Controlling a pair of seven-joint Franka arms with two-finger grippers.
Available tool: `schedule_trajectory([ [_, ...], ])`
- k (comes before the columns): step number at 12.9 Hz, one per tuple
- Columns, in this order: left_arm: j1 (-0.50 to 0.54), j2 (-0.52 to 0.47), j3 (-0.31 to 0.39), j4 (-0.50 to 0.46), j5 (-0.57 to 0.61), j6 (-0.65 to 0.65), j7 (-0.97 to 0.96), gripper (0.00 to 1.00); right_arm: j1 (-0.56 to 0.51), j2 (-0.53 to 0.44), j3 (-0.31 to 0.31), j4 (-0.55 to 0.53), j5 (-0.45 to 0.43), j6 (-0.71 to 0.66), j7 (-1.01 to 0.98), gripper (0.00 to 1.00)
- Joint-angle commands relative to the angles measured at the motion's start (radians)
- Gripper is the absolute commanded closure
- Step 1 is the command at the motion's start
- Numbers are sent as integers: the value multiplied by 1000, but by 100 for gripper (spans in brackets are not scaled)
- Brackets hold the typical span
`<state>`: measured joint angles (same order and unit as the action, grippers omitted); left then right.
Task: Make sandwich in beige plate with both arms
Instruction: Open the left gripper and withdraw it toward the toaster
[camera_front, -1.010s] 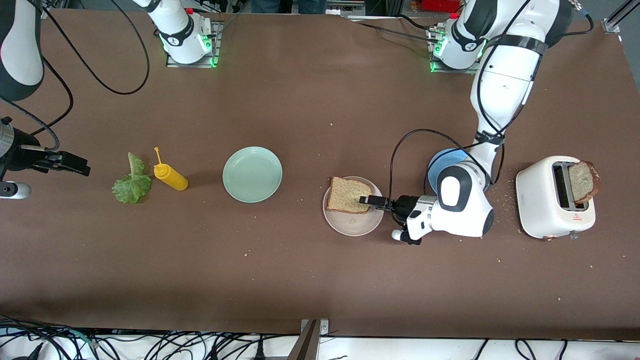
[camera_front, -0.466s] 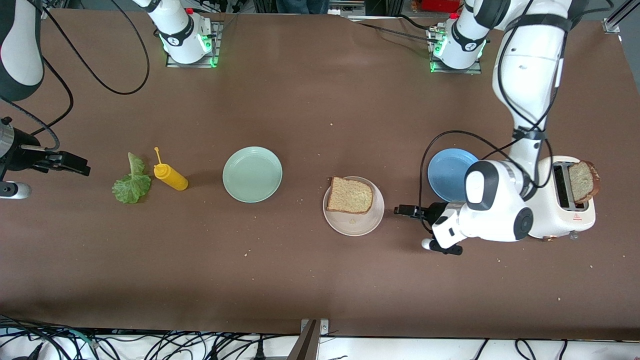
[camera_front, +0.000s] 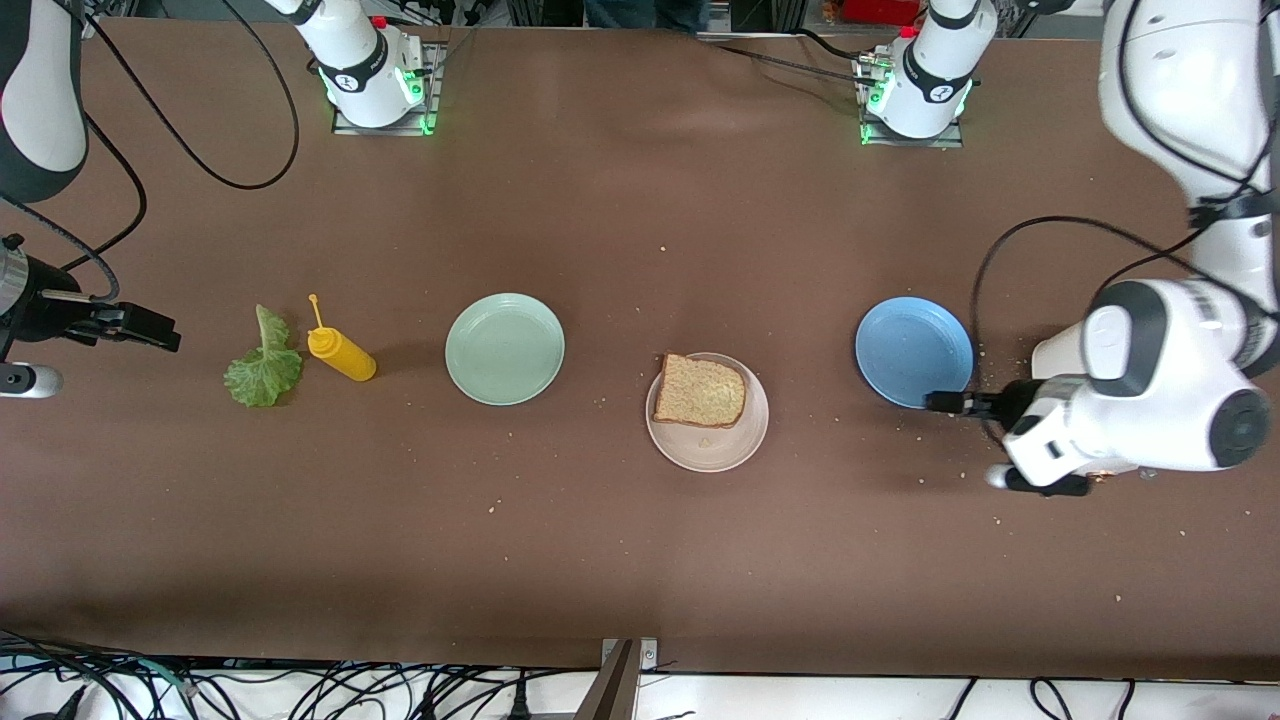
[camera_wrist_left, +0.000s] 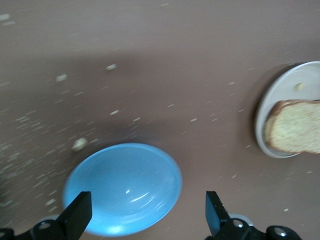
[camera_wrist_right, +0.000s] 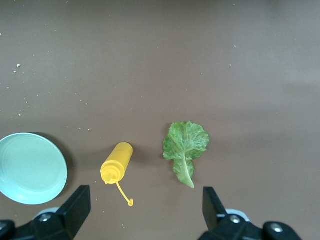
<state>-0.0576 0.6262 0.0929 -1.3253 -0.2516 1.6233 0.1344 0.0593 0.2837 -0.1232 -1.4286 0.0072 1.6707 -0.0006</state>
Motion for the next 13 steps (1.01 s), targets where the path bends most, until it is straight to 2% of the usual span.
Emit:
schedule_trajectory([
  [1, -5, -68, -15, -14, 161, -36, -29, 0, -7, 0, 1, 7, 19, -13, -15, 0],
  [5, 9, -155, -9, -12, 178, -86, -29, 0, -7, 0, 1, 7, 20, -13, -15, 0],
  [10, 25, -241, -10, -11, 186, -229, -36, 0, -7, 0, 2, 7, 19, -13, -15, 0],
  [11, 25, -253, -10, -8, 199, -256, -33, 0, -6, 0, 2, 7, 20, -11, -15, 0],
  [13, 24, -307, -21, -6, 305, -278, -32, 0, -6, 0, 5, 7, 22, -11, -16, 0],
])
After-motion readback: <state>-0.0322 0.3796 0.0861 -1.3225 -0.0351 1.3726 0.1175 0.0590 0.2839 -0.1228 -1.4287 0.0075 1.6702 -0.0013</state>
